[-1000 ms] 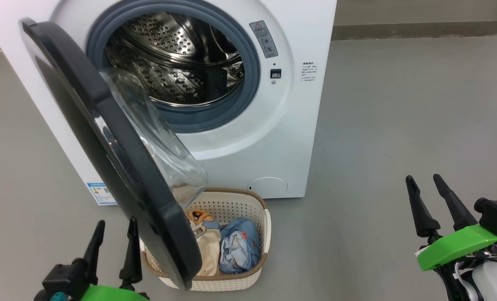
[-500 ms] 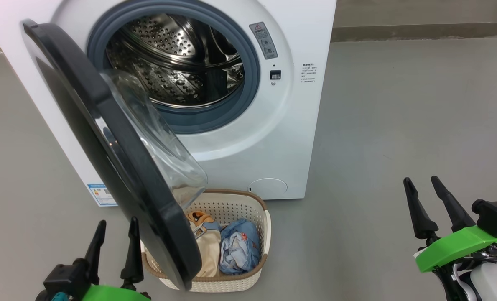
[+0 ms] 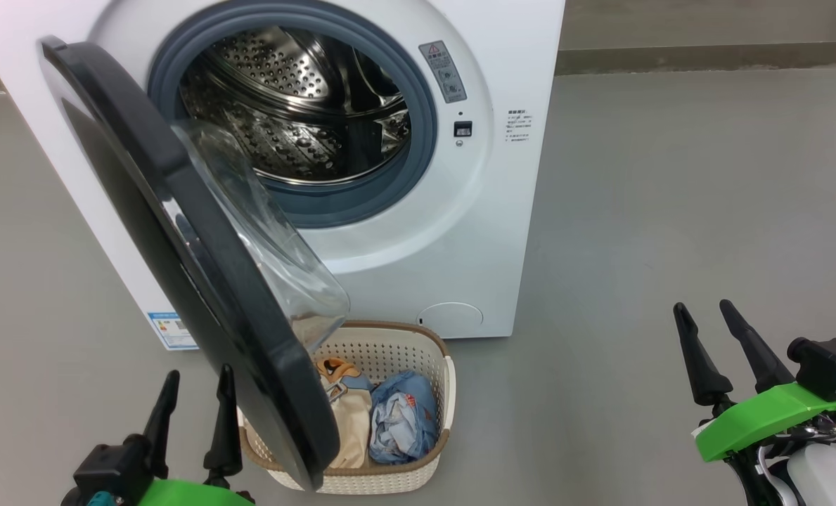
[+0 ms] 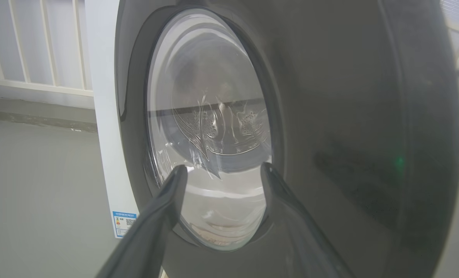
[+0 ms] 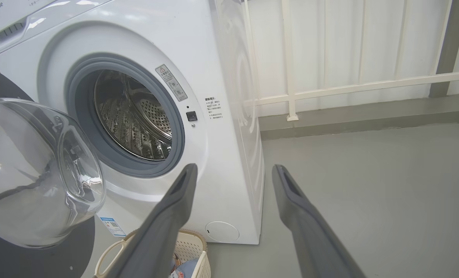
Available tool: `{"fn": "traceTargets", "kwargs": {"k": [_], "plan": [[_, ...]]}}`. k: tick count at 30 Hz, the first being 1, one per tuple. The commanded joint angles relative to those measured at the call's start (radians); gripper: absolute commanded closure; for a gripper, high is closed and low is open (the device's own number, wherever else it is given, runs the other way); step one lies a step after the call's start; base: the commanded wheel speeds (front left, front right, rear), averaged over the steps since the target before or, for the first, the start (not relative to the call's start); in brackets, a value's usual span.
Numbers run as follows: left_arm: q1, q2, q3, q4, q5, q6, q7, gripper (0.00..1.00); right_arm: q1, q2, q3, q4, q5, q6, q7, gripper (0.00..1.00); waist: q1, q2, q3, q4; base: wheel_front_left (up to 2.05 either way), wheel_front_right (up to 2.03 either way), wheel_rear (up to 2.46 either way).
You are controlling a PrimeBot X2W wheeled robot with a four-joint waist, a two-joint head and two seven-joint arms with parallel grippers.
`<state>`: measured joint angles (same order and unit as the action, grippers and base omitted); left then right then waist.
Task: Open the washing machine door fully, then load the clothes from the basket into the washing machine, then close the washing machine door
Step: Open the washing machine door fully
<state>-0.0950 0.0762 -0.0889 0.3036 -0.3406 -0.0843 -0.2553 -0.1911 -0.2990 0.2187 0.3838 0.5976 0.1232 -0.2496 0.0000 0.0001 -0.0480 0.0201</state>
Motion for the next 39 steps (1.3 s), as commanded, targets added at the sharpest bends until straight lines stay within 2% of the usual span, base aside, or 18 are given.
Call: {"fn": "traceTargets", "kwargs": {"k": [1,35,36,37,38,39], "plan": [[-0.023,0.008,0.035,-0.019,0.008,-0.004,-0.006,0.00,-0.008,-0.015,0.016,-0.017,-0.002,0.008,-0.012,0.00,0.0000,-0.0001,-0.001,0.000,0.00,0.00,0.00],[-0.028,-0.004,0.049,-0.014,0.017,-0.013,-0.006,0.00,-0.010,-0.005,0.017,-0.011,0.007,0.008,-0.012,0.00,0.0000,-0.0001,0.002,-0.002,0.00,0.00,0.00],[-0.028,-0.004,0.049,-0.014,0.017,-0.013,-0.006,0.04,-0.010,-0.005,0.017,-0.011,0.007,0.008,-0.012,0.00,0.0000,-0.0001,0.002,-0.002,0.00,0.00,0.00],[-0.028,-0.005,0.049,-0.014,0.017,-0.014,-0.006,0.44,-0.010,-0.005,0.017,-0.010,0.007,0.008,-0.012,0.00,0.0000,-0.0001,0.002,-0.002,0.00,0.00,0.00],[-0.028,-0.005,0.050,-0.014,0.017,-0.014,-0.006,0.72,-0.010,-0.005,0.016,-0.011,0.006,0.008,-0.012,0.00,0.0000,-0.0001,0.002,-0.003,0.00,0.00,0.00],[-0.028,-0.005,0.050,-0.014,0.017,-0.014,-0.006,0.72,-0.010,-0.005,0.016,-0.011,0.006,0.008,-0.012,0.00,0.0000,-0.0001,0.002,-0.003,0.00,0.00,0.00]]}}
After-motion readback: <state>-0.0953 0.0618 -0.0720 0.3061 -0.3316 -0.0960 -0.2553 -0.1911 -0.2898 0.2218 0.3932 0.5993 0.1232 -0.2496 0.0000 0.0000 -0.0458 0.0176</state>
